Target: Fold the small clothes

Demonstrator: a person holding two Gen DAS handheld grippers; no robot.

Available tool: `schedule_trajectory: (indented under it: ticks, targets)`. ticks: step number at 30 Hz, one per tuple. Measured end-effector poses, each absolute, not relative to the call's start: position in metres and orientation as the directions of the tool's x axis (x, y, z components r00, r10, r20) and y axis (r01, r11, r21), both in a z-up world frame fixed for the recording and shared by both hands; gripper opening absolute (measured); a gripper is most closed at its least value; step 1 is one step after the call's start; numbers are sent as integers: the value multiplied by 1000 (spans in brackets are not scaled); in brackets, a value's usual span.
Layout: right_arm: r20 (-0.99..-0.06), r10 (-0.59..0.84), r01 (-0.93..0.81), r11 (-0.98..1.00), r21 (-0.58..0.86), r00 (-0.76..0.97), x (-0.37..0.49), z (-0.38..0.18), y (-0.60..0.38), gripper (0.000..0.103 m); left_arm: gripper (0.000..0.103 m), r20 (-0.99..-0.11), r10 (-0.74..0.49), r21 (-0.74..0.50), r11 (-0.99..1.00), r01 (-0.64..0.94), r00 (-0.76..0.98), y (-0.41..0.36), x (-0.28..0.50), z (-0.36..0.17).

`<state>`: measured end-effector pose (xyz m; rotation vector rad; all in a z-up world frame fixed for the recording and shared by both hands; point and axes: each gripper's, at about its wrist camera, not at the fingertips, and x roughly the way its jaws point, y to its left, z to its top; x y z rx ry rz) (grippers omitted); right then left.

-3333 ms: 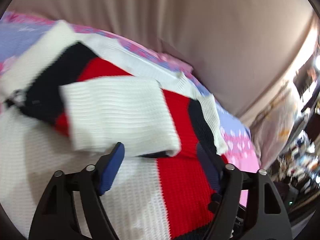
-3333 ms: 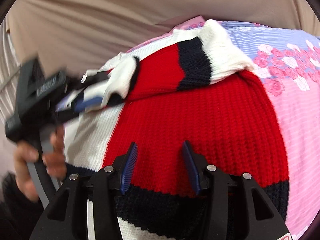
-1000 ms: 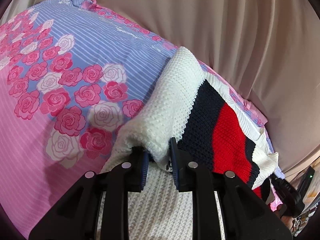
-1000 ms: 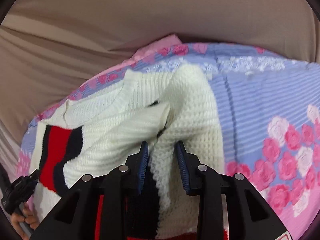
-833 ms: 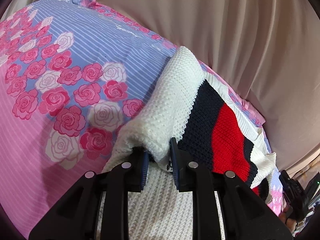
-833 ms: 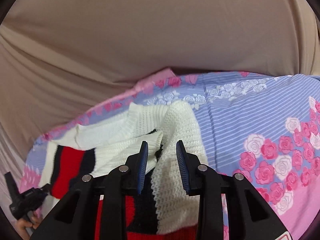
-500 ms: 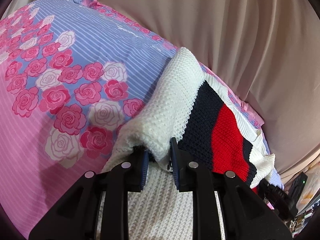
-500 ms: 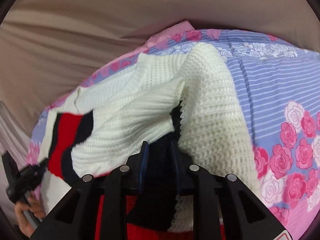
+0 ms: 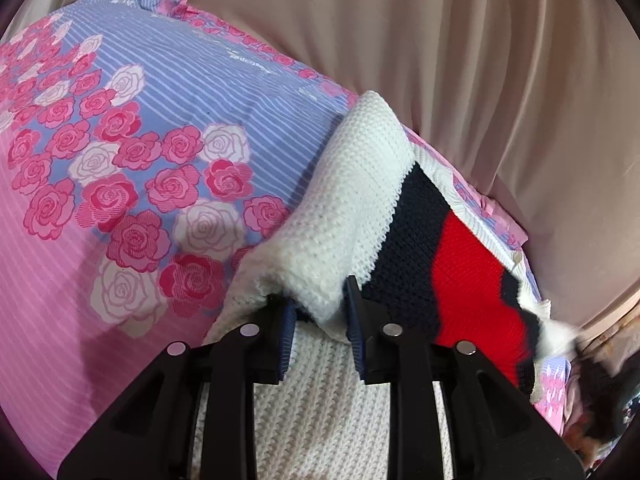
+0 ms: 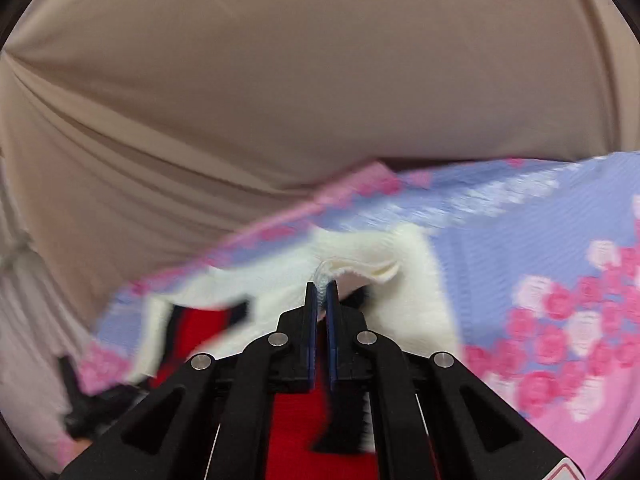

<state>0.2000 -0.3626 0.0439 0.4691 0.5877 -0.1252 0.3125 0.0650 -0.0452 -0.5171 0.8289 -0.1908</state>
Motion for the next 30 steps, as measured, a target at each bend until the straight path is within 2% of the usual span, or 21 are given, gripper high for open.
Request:
schedule_trajectory:
  ticks: [2, 3, 6, 7, 8, 9, 15, 17, 20, 24, 25, 27, 30]
  targets:
    - [-715, -3, 330, 888, 319, 699, 217, -1, -371, 4, 27, -659, -339, -485, 874, -35, 672, 60, 311, -44]
    - [-719, 9, 334, 881, 334, 695, 215, -10, -373, 4, 27, -663, -330, -474, 880, -35, 673, 58, 310, -43]
    - [-640, 28, 282, 882, 377, 768, 199, 1, -368, 4, 27, -669, -314, -449, 893, -29, 674, 53, 309, -42]
    - [-644, 17, 283, 889, 360, 765, 199, -2, -369, 4, 27, -670, -313, -445, 895, -27, 673, 53, 310, -42]
    - [-697, 1, 306, 898, 317, 717, 209, -13, -370, 4, 27, -672, -313, -444, 896, -27, 671, 53, 310, -42]
    - [-709, 8, 310, 896, 318, 705, 215, -20, -372, 4, 27, -674, -315, -446, 895, -28, 668, 53, 311, -41]
    - [-604, -61, 332, 877, 347, 795, 186, 21, -364, 6, 27, -671, -310, -429, 903, -11, 674, 54, 310, -41]
    - [-640, -15, 290, 899, 328, 768, 204, 19, -352, 5, 27, -673, -286, -408, 913, -20, 682, 49, 309, -41]
    - [-750, -13, 285, 929, 235, 661, 235, -17, -342, 0, 27, -674, -290, -422, 906, -32, 680, 50, 308, -41]
    - [-679, 4, 275, 913, 302, 734, 214, 2, -347, 1, 27, -678, -284, -400, 916, -16, 678, 54, 307, -39]
    - [-669, -18, 275, 919, 281, 743, 210, 3, -347, 1, 27, -677, -277, -388, 922, -10, 682, 53, 306, -39]
    - [-733, -69, 306, 932, 194, 676, 218, -15, -348, 0, 27, -680, -257, -356, 935, -3, 687, 48, 304, -39]
    - [-736, -91, 312, 935, 169, 671, 205, -17, -347, 0, 30, -691, -216, -293, 956, 6, 689, 40, 297, -33]
